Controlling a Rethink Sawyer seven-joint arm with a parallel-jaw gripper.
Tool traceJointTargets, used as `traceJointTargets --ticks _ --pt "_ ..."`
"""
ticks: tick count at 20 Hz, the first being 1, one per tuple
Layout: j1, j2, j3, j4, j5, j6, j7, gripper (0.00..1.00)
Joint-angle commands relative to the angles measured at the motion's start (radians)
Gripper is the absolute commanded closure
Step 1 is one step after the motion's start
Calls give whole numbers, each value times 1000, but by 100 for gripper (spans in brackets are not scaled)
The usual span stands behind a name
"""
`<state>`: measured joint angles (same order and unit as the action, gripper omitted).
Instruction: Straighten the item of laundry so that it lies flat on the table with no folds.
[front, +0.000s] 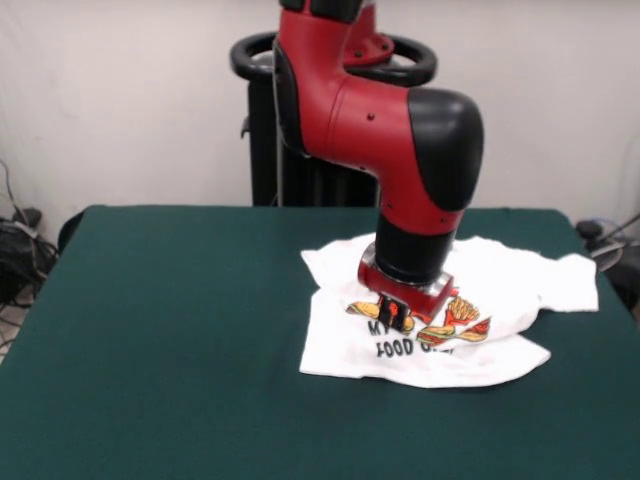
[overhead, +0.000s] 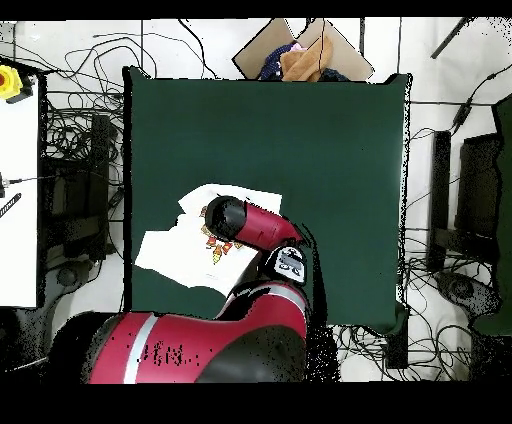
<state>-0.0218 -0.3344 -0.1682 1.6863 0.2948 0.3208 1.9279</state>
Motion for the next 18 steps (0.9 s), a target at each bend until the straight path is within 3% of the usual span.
traceJointTargets --ticks 1,8,15,18 --pt "-71 157 117 -28 -75 -168 73 100" --pt "-93 172 142 -48 -96 -163 89 100" --pt "-111 -89 203 162 -62 50 105 100" --pt "-141 -153 234 191 -56 121 81 100"
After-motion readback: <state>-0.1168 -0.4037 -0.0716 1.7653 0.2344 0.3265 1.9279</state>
